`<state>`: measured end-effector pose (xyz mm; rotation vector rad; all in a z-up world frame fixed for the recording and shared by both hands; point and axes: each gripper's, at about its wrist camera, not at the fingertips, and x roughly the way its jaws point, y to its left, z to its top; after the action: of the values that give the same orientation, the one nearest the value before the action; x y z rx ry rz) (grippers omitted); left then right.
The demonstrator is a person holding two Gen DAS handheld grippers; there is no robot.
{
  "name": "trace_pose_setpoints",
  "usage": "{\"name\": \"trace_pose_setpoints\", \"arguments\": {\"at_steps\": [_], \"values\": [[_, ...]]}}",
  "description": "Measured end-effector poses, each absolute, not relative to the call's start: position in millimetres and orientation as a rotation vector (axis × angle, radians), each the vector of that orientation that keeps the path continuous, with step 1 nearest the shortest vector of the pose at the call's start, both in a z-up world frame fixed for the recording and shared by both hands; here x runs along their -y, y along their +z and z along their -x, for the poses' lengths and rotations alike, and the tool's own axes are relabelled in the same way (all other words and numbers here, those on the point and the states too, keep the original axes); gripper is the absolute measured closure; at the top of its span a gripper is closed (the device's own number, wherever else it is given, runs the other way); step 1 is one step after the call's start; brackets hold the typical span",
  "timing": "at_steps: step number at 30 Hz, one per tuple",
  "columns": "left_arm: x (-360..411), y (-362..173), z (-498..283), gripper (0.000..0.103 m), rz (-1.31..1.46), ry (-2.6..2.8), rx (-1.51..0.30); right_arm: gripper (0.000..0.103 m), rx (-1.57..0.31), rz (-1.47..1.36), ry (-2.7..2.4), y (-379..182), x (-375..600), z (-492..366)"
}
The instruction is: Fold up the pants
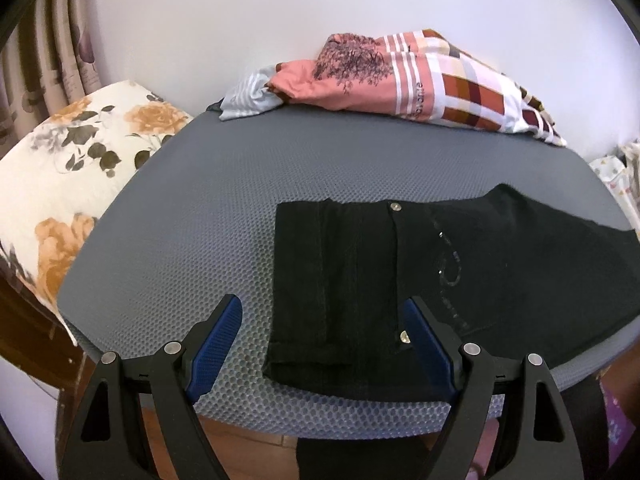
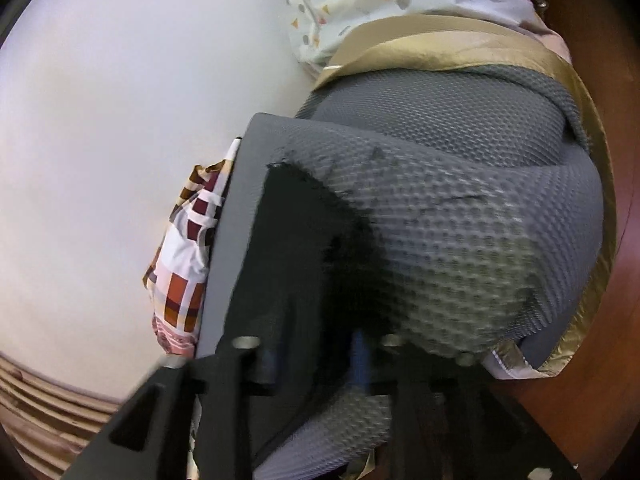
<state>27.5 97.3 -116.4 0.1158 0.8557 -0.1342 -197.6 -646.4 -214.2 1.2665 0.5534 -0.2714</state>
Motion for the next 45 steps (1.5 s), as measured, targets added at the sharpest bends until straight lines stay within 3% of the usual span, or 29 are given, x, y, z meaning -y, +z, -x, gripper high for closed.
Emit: {"name": "trace_pose_setpoints", "arguments": {"at_steps": [2,4,6,8,25,38,45], "values": [[-97,-117,-28,0.020,-0.122,-0.127,-0.861,0.055,-0.568,-1.225,-0.276,-206,641,190],[-96,-117,-28,0.020,-0.124,-0.128,-0.861,0.059,-0.602,-1.157,-0.310,-201,636,183],[-96,-118,-28,0.020,-0.134,-0.119,-0.858,0.090,-0.659,-1.117,-0.354,-203,634,177],[-95,-119,-28,0.020,-0.148,-0.112,-0.858,0.096,-0.653,-1.149,-0.360,-209,639,183],[-96,-128,-32,0.020,-0.174,-0.089,-0.907,0.095,-0.600,-1.164,-0.296,-187,624,170],[-100,-130,-35,0.020,-0.139,-0.081,-0.932,0.095,-0.552,-1.312,-0.333,-211,638,192],[-100,-132,-35,0.020,-0.148,-0.082,-0.940,0.095,-0.553,-1.228,-0.293,-184,626,178]]}}
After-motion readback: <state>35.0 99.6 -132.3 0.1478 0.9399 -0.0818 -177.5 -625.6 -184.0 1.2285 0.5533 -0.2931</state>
